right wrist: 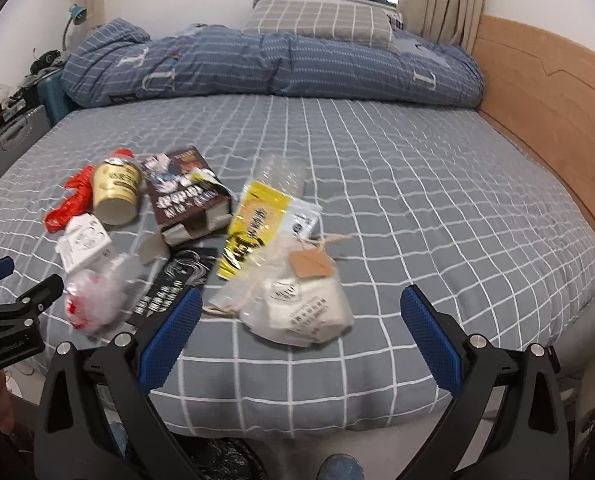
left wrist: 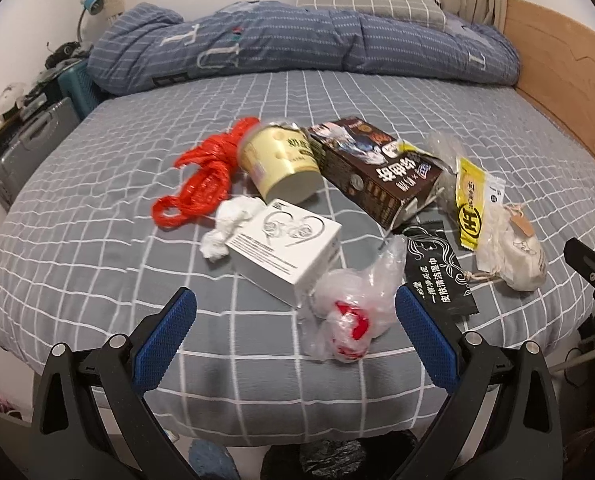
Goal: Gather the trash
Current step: 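Grasp the clear plastic bag with the left tool while the right tool grasps the white KEYU pouch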
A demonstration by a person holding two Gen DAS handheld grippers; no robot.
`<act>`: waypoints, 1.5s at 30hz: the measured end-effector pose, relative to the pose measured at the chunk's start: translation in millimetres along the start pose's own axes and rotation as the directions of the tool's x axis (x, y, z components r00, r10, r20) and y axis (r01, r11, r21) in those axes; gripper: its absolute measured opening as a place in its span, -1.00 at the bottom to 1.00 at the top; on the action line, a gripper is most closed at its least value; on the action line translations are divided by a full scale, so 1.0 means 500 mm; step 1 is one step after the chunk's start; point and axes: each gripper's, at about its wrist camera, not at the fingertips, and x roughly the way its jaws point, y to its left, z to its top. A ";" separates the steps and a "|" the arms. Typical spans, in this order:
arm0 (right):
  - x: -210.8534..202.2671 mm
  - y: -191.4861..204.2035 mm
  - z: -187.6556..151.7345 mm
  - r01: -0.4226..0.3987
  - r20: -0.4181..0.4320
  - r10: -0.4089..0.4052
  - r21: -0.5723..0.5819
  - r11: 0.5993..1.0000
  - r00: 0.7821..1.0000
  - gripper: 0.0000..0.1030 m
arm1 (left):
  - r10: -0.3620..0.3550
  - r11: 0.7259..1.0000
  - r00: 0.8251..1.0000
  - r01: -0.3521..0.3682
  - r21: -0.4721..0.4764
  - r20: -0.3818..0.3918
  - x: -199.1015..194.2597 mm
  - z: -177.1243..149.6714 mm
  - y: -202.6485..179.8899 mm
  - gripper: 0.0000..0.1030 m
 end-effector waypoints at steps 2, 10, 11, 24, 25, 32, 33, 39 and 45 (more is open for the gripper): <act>0.018 -0.008 -0.005 0.006 -0.019 -0.007 0.000 1.000 1.000 0.85 | -0.006 1.000 1.000 0.006 -0.001 -0.012 0.013 0.000 -0.008 0.89; 0.081 -0.025 -0.014 -0.009 -0.092 0.012 0.029 1.000 0.996 0.78 | -0.017 1.000 0.998 0.018 0.011 -0.057 0.061 -0.004 -0.040 0.89; 0.089 -0.022 -0.014 -0.011 -0.097 0.014 0.028 1.000 0.995 0.78 | -0.017 1.000 0.998 0.018 0.014 -0.061 0.067 -0.005 -0.042 0.89; 0.166 -0.014 -0.025 -0.045 -0.198 0.054 0.047 0.998 0.979 0.47 | -0.062 0.998 0.993 0.064 0.015 -0.102 0.111 -0.015 -0.047 0.72; 0.172 -0.015 -0.027 -0.050 -0.207 0.059 0.051 0.997 0.976 0.42 | -0.069 0.997 0.992 0.070 0.013 -0.104 0.113 -0.015 -0.047 0.67; 0.185 -0.022 -0.035 -0.051 -0.232 0.067 0.071 0.996 0.970 0.19 | -0.103 0.994 0.985 0.105 0.005 -0.136 0.132 -0.021 -0.054 0.40; 0.187 -0.024 -0.036 -0.053 -0.238 0.069 0.074 0.996 0.969 0.14 | -0.114 0.993 0.983 0.115 -0.003 -0.145 0.136 -0.023 -0.053 0.31; 0.193 -0.025 -0.038 -0.072 -0.259 0.091 0.083 0.994 0.962 -0.02 | -0.109 0.993 0.981 0.113 0.014 -0.162 0.148 -0.031 -0.061 0.04; 0.187 -0.024 -0.030 -0.073 -0.250 0.092 0.084 0.994 0.964 -0.06 | -0.106 0.994 0.981 0.110 0.017 -0.162 0.147 -0.032 -0.059 -0.01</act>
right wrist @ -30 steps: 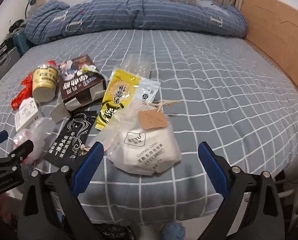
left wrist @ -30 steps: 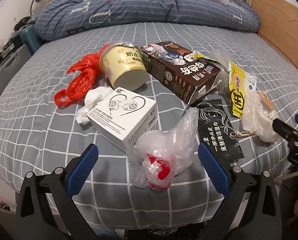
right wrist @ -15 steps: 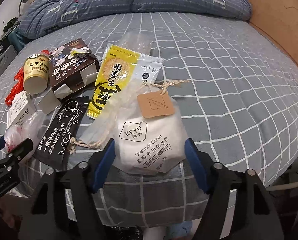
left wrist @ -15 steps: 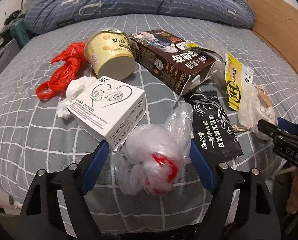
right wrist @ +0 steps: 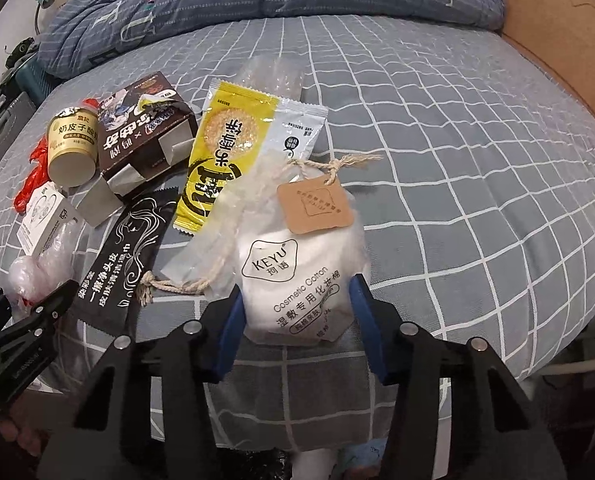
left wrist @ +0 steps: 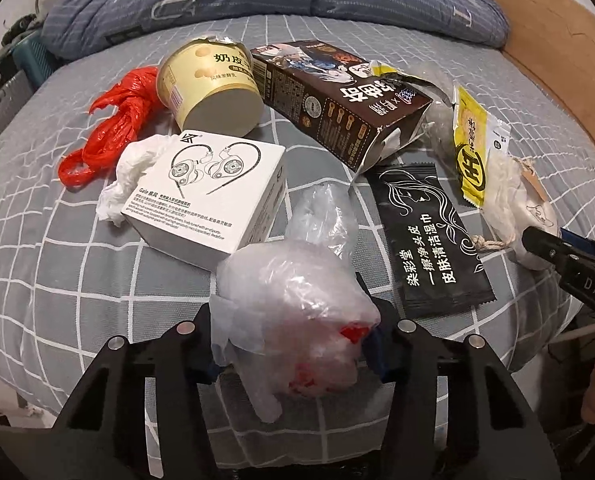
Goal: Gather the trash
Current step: 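Grasp the clear plastic bag with the left tool while the right tool grasps the white KEYU pouch, then carry the clear bag with the left tool while the right tool carries the KEYU pouch toward the bin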
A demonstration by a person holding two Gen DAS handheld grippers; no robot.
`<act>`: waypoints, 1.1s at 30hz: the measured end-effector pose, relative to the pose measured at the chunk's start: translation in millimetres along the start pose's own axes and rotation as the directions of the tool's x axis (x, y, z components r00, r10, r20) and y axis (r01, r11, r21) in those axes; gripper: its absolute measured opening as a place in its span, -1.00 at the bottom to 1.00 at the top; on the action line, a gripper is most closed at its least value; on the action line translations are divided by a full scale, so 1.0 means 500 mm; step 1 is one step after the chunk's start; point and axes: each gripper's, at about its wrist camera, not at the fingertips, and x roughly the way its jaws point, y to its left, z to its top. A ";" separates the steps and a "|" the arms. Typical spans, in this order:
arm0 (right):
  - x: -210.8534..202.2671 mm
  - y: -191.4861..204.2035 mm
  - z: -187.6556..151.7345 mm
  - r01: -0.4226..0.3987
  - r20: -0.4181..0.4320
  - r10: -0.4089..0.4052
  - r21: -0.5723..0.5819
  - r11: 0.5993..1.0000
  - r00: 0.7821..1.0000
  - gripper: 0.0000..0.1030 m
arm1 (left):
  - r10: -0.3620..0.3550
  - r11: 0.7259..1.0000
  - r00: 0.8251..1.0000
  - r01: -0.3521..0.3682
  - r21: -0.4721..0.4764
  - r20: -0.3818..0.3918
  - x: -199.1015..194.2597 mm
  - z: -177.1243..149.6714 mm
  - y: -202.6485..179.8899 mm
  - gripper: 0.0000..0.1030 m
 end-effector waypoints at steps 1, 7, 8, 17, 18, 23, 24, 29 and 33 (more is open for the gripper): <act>-0.002 0.000 0.001 -0.001 0.002 0.001 0.000 1.000 1.000 -0.06 | -0.002 1.000 1.000 0.002 -0.001 0.000 -0.002 0.000 0.000 -0.01; -0.026 0.002 0.006 0.005 0.032 -0.005 0.003 1.000 0.999 -0.07 | -0.001 1.000 1.000 0.001 -0.002 0.011 -0.019 0.004 -0.001 -0.01; -0.031 0.003 0.007 0.007 0.040 -0.007 0.002 1.000 0.999 -0.07 | -0.001 1.000 1.000 0.001 -0.002 0.013 -0.023 0.005 -0.001 -0.01; -0.077 0.008 0.013 0.011 0.106 -0.010 -0.008 1.000 0.994 -0.07 | -0.020 1.000 0.998 0.020 -0.004 0.053 -0.073 0.014 0.001 -0.01; -0.082 0.008 0.014 0.012 0.115 -0.011 -0.008 1.000 0.993 -0.07 | -0.022 1.000 0.998 0.022 -0.003 0.059 -0.078 0.014 0.003 -0.01; -0.101 0.013 0.018 0.011 0.142 -0.010 -0.011 1.000 0.990 -0.07 | -0.029 1.000 0.996 0.029 -0.007 0.082 -0.102 0.020 0.006 -0.01; -0.105 0.014 0.019 0.010 0.149 -0.008 -0.013 1.000 0.989 -0.07 | -0.030 0.999 0.996 0.031 -0.008 0.086 -0.107 0.021 0.007 -0.01; -0.124 0.023 0.022 0.007 0.176 -0.003 -0.020 1.000 0.984 -0.07 | -0.029 1.000 0.995 0.030 -0.006 0.100 -0.119 0.024 0.004 -0.01; -0.137 0.030 0.025 0.006 0.193 0.000 -0.031 1.000 0.981 -0.07 | -0.029 1.000 0.993 0.030 -0.007 0.113 -0.131 0.026 0.009 -0.01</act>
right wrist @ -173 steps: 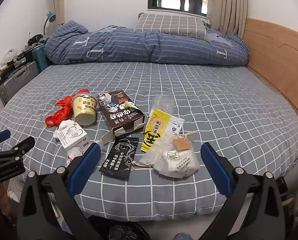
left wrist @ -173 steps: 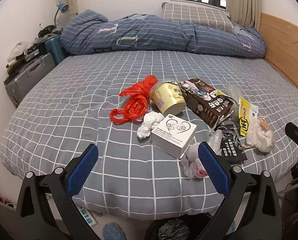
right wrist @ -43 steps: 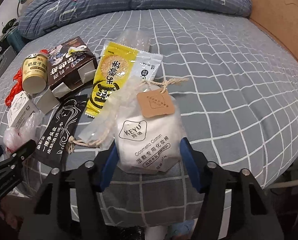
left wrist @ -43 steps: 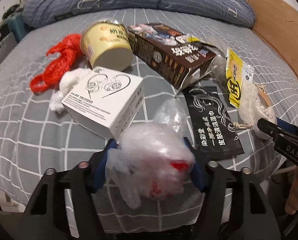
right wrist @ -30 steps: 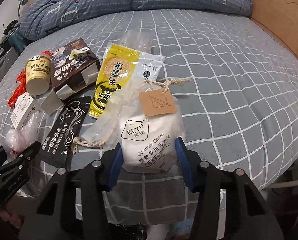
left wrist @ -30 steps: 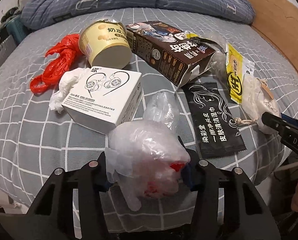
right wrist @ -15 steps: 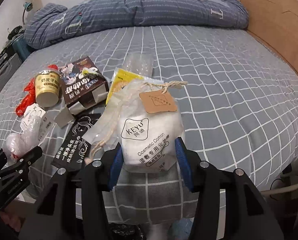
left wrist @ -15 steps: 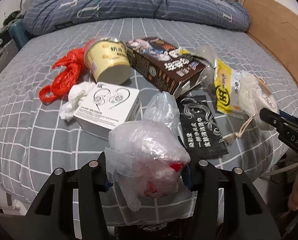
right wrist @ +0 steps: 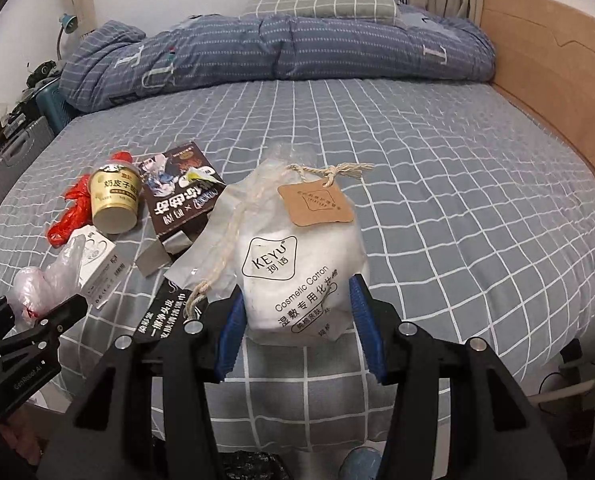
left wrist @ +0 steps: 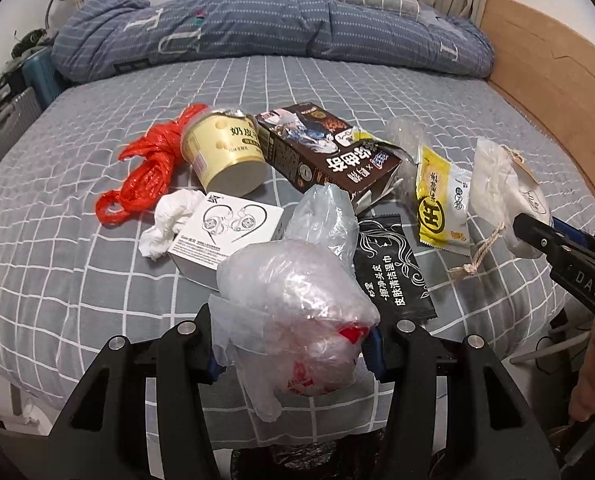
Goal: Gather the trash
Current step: 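Carry the clear bag with the left tool while the right tool carries the KEYU pouch toward the bin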
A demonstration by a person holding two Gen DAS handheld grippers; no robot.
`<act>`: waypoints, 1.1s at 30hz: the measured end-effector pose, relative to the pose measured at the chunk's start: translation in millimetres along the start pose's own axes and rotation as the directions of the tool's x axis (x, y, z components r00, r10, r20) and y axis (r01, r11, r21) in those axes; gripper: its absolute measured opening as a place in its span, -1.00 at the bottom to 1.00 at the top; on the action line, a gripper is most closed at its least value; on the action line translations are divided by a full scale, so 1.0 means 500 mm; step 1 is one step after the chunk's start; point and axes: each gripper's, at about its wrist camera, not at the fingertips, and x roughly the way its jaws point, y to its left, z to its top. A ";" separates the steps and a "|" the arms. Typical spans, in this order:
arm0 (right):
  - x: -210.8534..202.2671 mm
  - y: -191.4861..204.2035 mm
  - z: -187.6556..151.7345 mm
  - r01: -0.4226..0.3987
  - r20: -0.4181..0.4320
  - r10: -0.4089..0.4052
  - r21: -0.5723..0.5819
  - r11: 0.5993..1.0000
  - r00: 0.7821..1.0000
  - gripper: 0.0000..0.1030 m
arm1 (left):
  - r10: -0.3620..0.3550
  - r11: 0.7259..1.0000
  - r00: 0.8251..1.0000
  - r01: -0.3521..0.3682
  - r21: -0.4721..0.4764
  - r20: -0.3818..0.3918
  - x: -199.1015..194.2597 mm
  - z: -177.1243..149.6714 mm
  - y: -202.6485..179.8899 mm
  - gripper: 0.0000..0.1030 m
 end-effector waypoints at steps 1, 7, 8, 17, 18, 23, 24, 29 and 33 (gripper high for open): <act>-0.003 0.004 0.001 -0.002 0.003 0.002 -0.004 1.000 1.000 -0.07 | -0.002 1.000 1.000 0.002 -0.001 0.005 -0.005 0.001 0.001 -0.01; -0.023 0.028 0.007 -0.009 0.025 0.009 -0.033 0.999 1.000 -0.07 | 0.001 1.000 1.000 -0.001 0.001 0.019 -0.023 0.002 0.005 -0.01; -0.025 0.030 0.008 -0.009 0.027 0.010 -0.036 0.999 1.000 -0.07 | 0.002 1.000 1.000 -0.002 0.000 0.022 -0.026 0.002 0.008 -0.01; -0.048 0.063 0.012 -0.030 0.044 0.032 -0.053 0.998 0.999 -0.07 | 0.024 1.000 0.999 -0.024 -0.010 0.039 -0.060 0.000 0.042 -0.01; -0.051 0.068 0.013 -0.033 0.047 0.035 -0.055 0.998 0.998 -0.07 | 0.030 1.000 0.999 -0.029 -0.011 0.042 -0.066 -0.002 0.048 -0.01; -0.058 0.092 0.016 -0.046 0.052 0.050 -0.062 0.997 0.997 -0.07 | 0.048 0.999 0.998 -0.047 -0.023 0.049 -0.084 -0.008 0.078 -0.01; -0.059 0.098 0.017 -0.050 0.053 0.053 -0.064 0.997 0.997 -0.07 | 0.050 0.998 0.997 -0.049 -0.026 0.050 -0.087 -0.008 0.083 -0.01; -0.064 0.130 0.018 -0.068 0.057 0.073 -0.079 0.995 0.996 -0.07 | 0.065 0.997 0.996 -0.062 -0.044 0.055 -0.101 -0.012 0.117 -0.01; -0.066 0.157 0.017 -0.079 0.055 0.084 -0.087 0.993 0.995 -0.07 | 0.080 0.995 0.995 -0.077 -0.058 0.056 -0.111 -0.016 0.138 -0.01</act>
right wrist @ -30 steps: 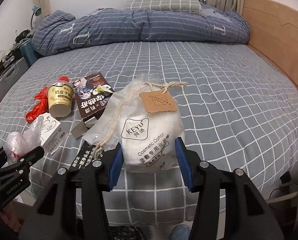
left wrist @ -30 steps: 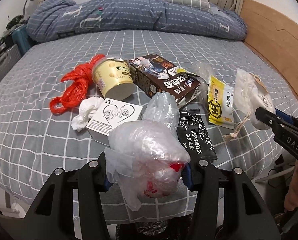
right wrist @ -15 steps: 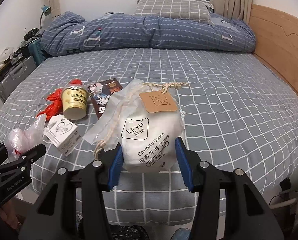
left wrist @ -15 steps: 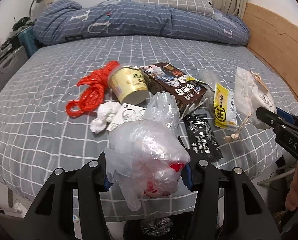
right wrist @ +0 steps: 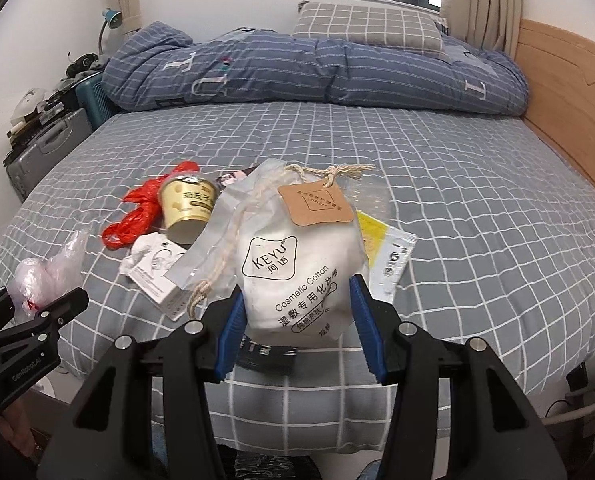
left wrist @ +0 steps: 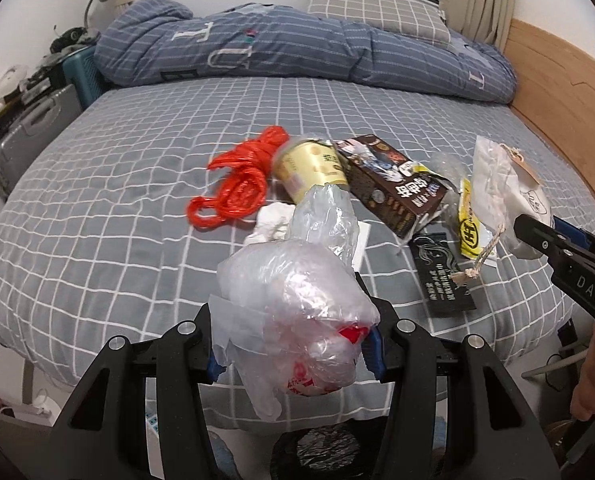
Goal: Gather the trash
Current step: 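Carry the clear bag with the left tool while the right tool carries the KEYU pouch toward the bin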
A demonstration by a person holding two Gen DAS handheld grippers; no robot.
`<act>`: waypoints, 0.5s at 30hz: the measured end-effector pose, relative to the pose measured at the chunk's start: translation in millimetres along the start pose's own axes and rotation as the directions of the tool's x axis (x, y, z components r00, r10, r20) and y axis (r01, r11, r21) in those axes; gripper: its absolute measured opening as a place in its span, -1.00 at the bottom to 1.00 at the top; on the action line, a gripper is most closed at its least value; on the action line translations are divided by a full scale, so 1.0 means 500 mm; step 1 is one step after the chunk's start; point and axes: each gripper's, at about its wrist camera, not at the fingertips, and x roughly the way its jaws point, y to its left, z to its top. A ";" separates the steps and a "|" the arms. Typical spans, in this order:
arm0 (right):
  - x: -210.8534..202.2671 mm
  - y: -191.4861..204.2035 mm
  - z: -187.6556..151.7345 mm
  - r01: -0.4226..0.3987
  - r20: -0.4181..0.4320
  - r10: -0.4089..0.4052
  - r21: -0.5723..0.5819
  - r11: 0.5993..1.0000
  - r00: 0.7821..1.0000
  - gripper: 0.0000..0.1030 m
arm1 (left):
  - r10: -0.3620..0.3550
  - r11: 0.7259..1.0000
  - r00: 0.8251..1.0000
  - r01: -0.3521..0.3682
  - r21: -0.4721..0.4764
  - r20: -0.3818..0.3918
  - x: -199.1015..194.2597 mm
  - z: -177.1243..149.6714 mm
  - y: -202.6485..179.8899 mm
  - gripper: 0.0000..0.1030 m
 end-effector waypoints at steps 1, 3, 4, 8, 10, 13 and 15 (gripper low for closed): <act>0.000 0.005 0.000 -0.002 -0.001 0.002 -0.001 1.000 1.000 -0.07 | 0.004 1.000 1.000 -0.004 -0.003 0.000 -0.002 -0.001 0.006 -0.01; -0.003 0.020 0.002 -0.007 -0.001 0.007 -0.008 1.000 1.000 -0.07 | 0.011 1.000 1.000 -0.011 -0.009 0.000 -0.007 -0.004 0.017 -0.01; -0.007 0.026 0.003 -0.008 0.002 0.008 -0.011 1.000 1.000 -0.07 | 0.013 1.000 1.000 -0.013 -0.010 0.000 -0.009 -0.004 0.020 -0.01; -0.015 0.043 0.000 -0.011 0.005 0.011 -0.020 1.000 1.000 -0.07 | 0.020 1.000 1.000 -0.020 -0.019 0.006 -0.021 -0.009 0.036 -0.01; -0.021 0.051 -0.006 -0.011 0.005 0.011 -0.022 1.000 1.000 -0.07 | 0.021 1.000 1.000 -0.021 -0.023 0.011 -0.029 -0.012 0.043 -0.01; -0.029 0.060 -0.016 -0.011 0.004 0.011 -0.027 1.000 1.000 -0.07 | 0.019 0.999 1.000 -0.018 -0.028 0.015 -0.040 -0.019 0.048 -0.01; -0.033 0.065 -0.023 -0.012 0.001 0.012 -0.031 0.999 1.000 -0.07 | 0.017 0.999 1.000 -0.017 -0.030 0.016 -0.047 -0.026 0.050 -0.01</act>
